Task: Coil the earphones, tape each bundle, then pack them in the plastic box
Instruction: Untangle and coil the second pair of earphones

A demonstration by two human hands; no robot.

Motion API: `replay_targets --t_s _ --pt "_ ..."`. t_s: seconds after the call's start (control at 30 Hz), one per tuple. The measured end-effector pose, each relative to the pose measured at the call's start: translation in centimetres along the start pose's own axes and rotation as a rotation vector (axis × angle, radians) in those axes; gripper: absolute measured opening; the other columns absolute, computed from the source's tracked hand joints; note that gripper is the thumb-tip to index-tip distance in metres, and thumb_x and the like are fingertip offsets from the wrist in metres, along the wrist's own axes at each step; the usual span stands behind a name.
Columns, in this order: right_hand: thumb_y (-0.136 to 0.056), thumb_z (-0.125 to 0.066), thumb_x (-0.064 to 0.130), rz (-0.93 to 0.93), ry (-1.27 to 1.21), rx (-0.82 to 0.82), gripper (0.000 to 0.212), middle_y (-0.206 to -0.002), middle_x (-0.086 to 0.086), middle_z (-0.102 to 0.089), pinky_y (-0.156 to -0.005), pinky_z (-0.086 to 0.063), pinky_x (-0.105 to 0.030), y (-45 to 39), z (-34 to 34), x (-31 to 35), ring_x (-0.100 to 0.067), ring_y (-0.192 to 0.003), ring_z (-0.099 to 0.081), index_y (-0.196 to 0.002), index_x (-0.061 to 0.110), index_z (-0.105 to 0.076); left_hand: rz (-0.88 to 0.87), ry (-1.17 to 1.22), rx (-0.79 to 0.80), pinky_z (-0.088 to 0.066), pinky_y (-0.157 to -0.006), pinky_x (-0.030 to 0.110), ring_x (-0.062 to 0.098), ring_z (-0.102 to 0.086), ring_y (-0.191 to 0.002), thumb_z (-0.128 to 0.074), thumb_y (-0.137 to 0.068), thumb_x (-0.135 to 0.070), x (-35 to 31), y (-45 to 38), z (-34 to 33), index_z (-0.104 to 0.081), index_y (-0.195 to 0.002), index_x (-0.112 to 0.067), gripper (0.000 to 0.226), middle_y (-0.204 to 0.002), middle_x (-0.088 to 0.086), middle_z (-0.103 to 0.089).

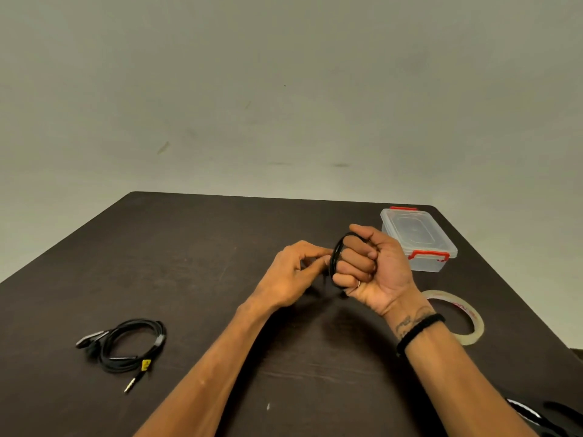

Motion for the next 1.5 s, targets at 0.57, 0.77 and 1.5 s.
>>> replay_targets --t_s 0.57,0.77,1.5 --pt "-0.107 -0.039 0.033 -0.018 0.010 0.001 0.056 -0.044 0.005 -0.019 -0.046 -0.015 -0.027 0.1 0.2 -0.3 -0.012 -0.040 -0.014 -0.053 0.026 -0.028 0.056 0.374 -0.006 -0.064 -0.085 0.040 0.022 -0.077 -0.096 -0.061 -0.104 -0.014 0.1 -0.2 -0.8 -0.078 -0.116 -0.016 0.021 -0.103 0.003 -0.080" --pt "-0.106 -0.040 0.033 -0.009 0.046 -0.016 0.057 -0.043 0.004 -0.018 -0.046 -0.017 -0.027 0.0 0.6 -0.2 -0.013 -0.040 -0.013 -0.050 0.024 -0.031 0.168 0.550 0.062 -0.062 -0.088 0.041 0.022 -0.074 -0.090 -0.058 -0.101 -0.049 -0.7 0.2 -1.0 -0.080 -0.098 -0.012 0.044 -0.091 0.008 -0.078" --pt "-0.101 -0.063 0.046 0.208 0.284 -0.443 0.054 -0.038 0.005 -0.032 -0.037 -0.025 -0.022 -0.8 1.1 -0.7 -0.007 -0.030 -0.025 -0.057 0.017 -0.048 0.323 0.606 0.167 -0.047 -0.085 0.041 0.025 -0.057 -0.094 -0.055 -0.098 -0.031 -0.4 0.5 -1.4 -0.072 -0.096 -0.018 0.022 -0.098 0.009 -0.065"
Point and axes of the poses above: each hand's wrist, its own y-axis away from the middle knuckle, its own z-axis out of the back of the hand, x = y × z, the point moved 6 cm from there along -y, towards the middle knuckle
